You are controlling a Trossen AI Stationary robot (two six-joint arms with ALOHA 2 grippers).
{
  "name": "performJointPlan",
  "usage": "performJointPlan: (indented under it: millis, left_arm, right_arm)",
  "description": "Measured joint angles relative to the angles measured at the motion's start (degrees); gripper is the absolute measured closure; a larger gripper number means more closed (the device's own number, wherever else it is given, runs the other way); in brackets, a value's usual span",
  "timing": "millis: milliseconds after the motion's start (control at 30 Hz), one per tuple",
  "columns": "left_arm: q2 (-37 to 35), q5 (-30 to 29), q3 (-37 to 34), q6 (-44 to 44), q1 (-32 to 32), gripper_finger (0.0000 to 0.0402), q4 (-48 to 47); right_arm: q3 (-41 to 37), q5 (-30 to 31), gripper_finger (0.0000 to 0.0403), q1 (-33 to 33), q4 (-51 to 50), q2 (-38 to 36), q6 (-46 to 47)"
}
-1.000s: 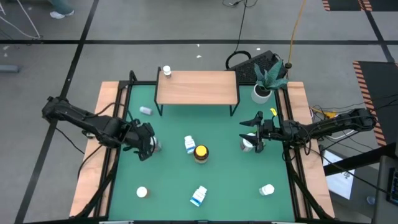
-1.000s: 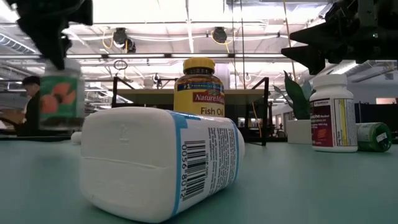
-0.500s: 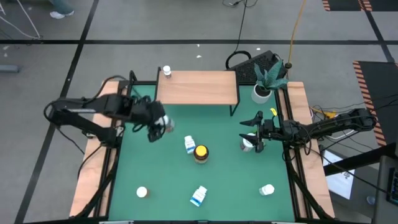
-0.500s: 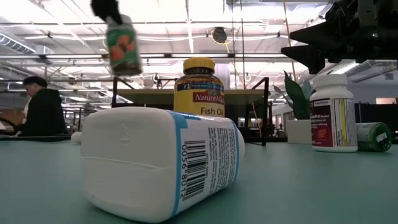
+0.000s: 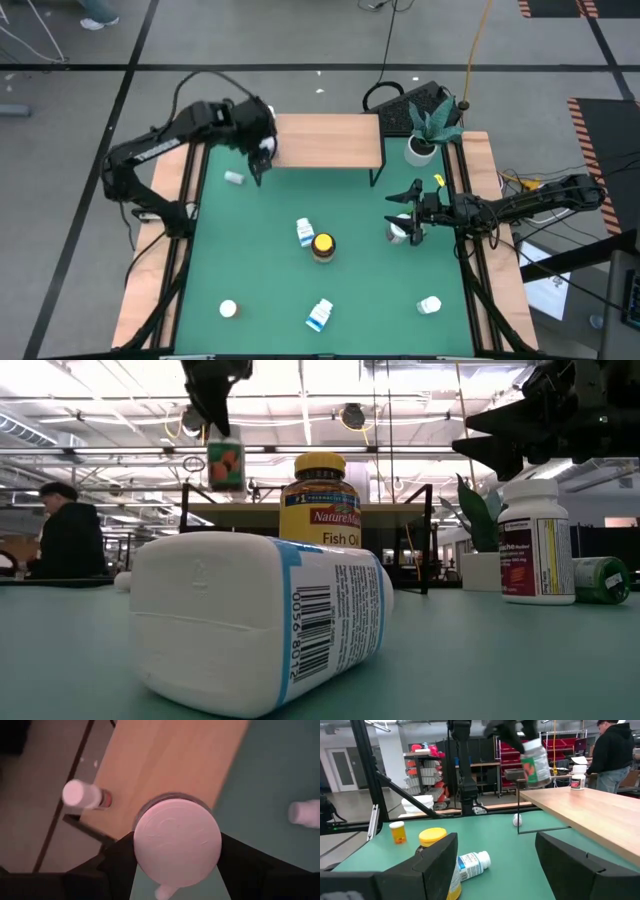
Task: Pick and place medicine bottles onto shelf by color
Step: Put the left green medicine bottle on the shelf
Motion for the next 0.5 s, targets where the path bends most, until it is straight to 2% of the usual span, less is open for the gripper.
performJointPlan:
  millis: [133, 233, 500]
  left_arm:
    - [1.48, 5.58, 0.02, 2.39, 6.85, 0.0161, 0.68]
    - [2.45, 7.31, 0.02, 3.80, 10.31, 0.0161, 2.08]
    - [5.69, 12.94, 0.34, 5.88, 15.47, 0.0160, 5.76]
  right_arm:
    - [0.00, 0.00, 0.0140, -0.09, 0.01, 0.00, -0.12]
    - [0.00, 0.13, 0.0140, -0.09, 0.01, 0.00, -0.30]
    - [0.02, 0.17, 0.0140, -0.09, 0.00, 0.00, -0.30]
